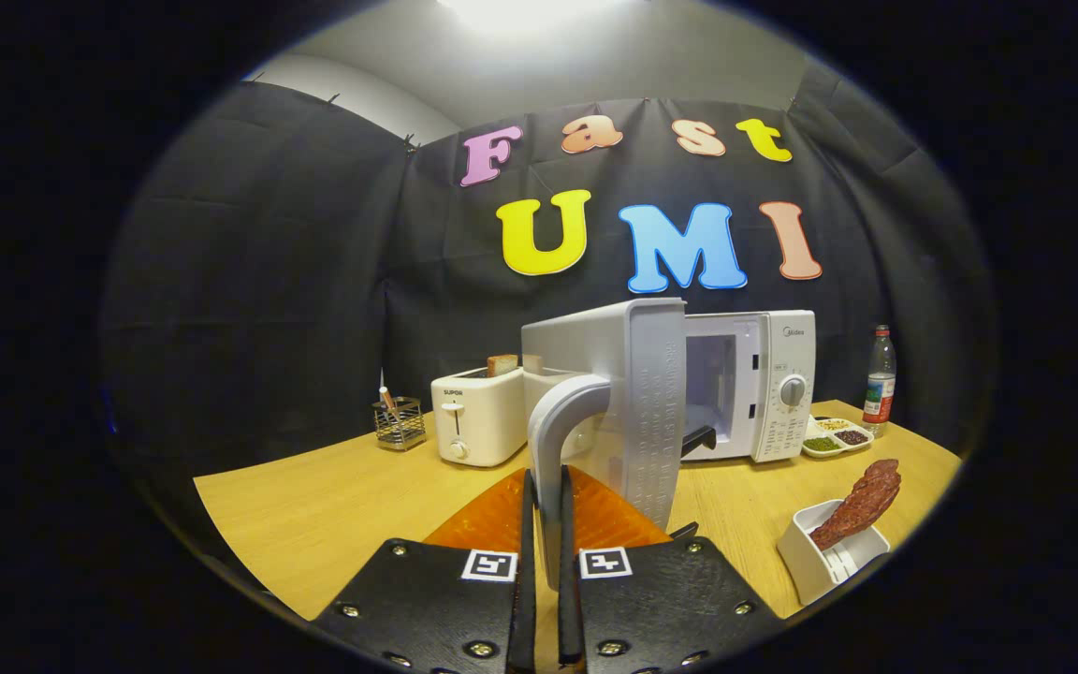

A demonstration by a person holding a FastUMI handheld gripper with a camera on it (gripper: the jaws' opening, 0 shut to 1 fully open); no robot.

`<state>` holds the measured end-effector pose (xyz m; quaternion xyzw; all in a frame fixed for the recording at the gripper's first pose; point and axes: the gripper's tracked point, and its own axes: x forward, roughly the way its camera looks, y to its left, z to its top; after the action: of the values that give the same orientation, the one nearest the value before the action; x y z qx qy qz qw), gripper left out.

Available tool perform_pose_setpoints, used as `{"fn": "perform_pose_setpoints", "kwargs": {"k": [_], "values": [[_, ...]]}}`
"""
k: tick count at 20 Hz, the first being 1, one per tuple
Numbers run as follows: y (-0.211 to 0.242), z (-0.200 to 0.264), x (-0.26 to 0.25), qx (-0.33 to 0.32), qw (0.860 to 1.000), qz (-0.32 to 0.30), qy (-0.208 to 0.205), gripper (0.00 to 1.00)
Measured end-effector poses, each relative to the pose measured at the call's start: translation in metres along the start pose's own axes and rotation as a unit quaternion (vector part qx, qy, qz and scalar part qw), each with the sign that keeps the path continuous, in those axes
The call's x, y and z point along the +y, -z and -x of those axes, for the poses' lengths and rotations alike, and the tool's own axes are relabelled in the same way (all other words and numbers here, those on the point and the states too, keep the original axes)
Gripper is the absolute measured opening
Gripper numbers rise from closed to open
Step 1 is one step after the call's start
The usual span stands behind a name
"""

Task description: Open the microwave, put the food inside, and close the microwave door.

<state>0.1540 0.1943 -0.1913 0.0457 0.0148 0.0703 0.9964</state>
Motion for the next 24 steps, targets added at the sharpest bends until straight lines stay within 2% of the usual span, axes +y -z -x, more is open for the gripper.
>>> {"fn": "perform_pose_setpoints", "kwargs": {"k": [11, 14, 16, 24], "values": [[0.003, -0.003, 0.07, -0.006, 0.997, 0.032, 0.066, 0.1], [0.011, 0.001, 0.094, -0.001, 0.999, 0.014, 0.041, 0.1], [0.014, 0.006, 0.114, 0.01, 1.0, -0.005, 0.001, 0.1], [-0.006, 0.034, 0.132, 0.01, 0.997, -0.019, -0.074, 0.09]]}}
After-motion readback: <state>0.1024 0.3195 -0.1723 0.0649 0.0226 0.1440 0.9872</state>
